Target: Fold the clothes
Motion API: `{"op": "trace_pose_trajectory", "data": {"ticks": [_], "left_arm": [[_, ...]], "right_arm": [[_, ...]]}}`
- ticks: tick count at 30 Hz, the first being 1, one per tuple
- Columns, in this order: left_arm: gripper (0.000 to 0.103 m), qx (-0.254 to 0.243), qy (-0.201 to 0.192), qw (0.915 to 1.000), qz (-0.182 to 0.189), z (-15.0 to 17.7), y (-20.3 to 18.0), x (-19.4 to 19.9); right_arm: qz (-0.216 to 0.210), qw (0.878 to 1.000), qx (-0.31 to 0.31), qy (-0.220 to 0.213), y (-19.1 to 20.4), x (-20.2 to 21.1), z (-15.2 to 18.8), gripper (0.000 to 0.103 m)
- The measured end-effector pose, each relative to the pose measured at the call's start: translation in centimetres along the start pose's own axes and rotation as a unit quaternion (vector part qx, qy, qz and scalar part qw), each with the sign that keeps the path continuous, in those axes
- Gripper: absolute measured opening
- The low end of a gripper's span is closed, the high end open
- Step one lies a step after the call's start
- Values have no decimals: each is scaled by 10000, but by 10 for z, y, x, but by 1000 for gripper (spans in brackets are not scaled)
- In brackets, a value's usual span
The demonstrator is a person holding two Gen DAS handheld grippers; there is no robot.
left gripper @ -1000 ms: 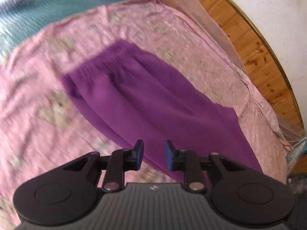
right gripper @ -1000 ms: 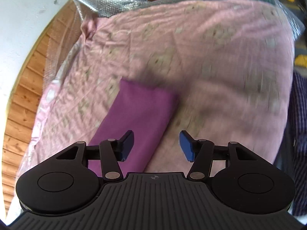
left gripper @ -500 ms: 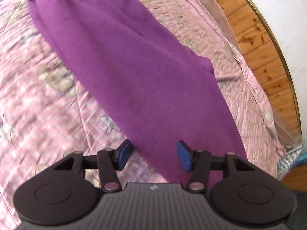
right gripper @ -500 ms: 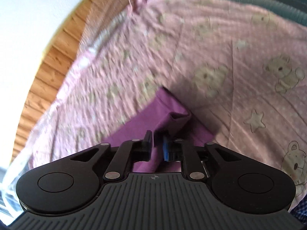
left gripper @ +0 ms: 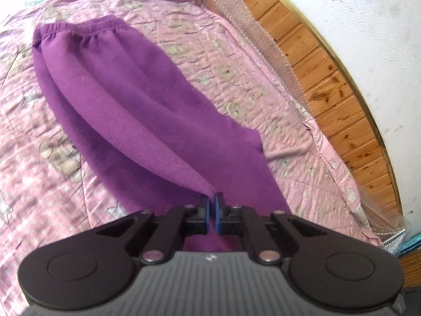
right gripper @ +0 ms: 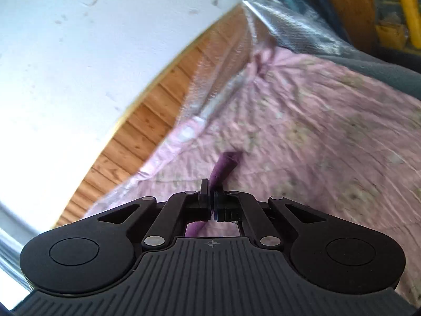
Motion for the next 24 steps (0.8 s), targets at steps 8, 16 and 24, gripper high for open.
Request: {"op": "trace_pose_trajectory", "data": {"ticks": [8, 16, 24], "left_arm": [[5, 300, 94, 9992, -265, 8, 26, -14], [8, 273, 101, 9993, -235, 6, 24, -15], [10, 347, 162, 9989, -256, -1, 24, -13]], "right_arm": [[776, 9860, -190, 1467, -52, -29, 93, 0], [782, 9861, -209, 1448, -59, -24, 91, 0], [555, 9963, 121, 643, -33, -12, 46, 0]]}}
Point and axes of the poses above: each gripper's, at about its wrist camera, not at the fingertips, and x roughly against the way its jaws point, y to its left, z to its underside, the point moved 3 cm from there along -x, roughly the way its jaws point, and after that the axes turned 13 degrees about x, right-handed, at the moved point
